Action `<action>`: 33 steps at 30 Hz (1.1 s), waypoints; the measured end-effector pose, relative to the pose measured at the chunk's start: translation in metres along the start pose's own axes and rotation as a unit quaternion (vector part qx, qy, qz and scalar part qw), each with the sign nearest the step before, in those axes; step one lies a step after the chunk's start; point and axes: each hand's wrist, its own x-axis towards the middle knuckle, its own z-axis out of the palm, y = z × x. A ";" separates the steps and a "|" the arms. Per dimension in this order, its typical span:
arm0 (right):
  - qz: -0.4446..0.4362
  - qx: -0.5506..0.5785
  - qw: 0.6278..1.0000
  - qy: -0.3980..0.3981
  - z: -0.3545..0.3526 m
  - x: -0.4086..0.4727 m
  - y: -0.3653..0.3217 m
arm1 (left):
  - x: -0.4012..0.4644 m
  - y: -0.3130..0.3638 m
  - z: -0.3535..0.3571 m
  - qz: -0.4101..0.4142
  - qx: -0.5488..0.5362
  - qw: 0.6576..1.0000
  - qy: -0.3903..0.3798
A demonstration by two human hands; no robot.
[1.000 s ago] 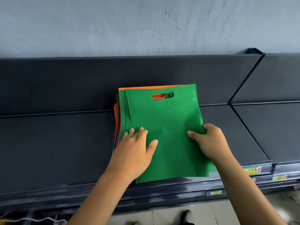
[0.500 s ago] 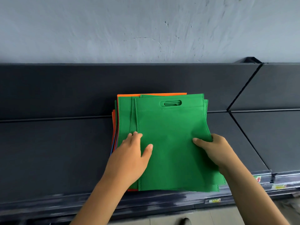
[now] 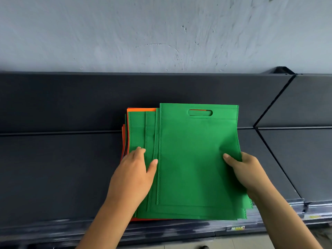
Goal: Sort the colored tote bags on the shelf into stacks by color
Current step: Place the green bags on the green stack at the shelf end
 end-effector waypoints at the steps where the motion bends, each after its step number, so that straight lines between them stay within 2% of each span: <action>1: 0.004 0.000 1.000 0.004 -0.003 0.002 0.001 | 0.002 -0.001 0.000 -0.010 0.004 1.000 0.018; 4: 0.023 0.005 1.000 0.008 -0.011 0.005 0.004 | 0.006 -0.001 -0.001 -0.061 0.051 0.996 0.033; 8: 0.031 0.016 0.999 0.013 -0.014 0.005 0.008 | 0.015 0.004 -0.004 -0.107 0.113 0.988 0.001; 11: 0.040 0.025 0.999 -0.001 -0.014 0.003 0.009 | 0.024 0.002 -0.006 -0.120 0.095 0.988 -0.022; 14: 0.049 0.036 0.997 -0.044 -0.013 -0.003 0.006 | 0.024 0.001 -0.004 -0.131 0.089 0.987 -0.011; 17: 0.042 0.038 0.995 -0.088 -0.007 -0.011 0.001 | 0.013 0.002 0.003 -0.116 0.108 0.987 0.013; 20: 0.041 0.050 0.993 -0.095 -0.003 -0.014 0.001 | 0.004 0.002 0.008 -0.087 0.160 0.983 0.031; 27: 0.071 0.127 0.984 -0.103 0.000 -0.012 0.001 | 0.007 -0.003 0.012 0.009 0.088 0.996 -0.021; 33: 0.032 0.080 0.994 -0.061 -0.008 -0.007 0.004 | 0.001 -0.011 0.012 0.019 0.058 0.998 0.014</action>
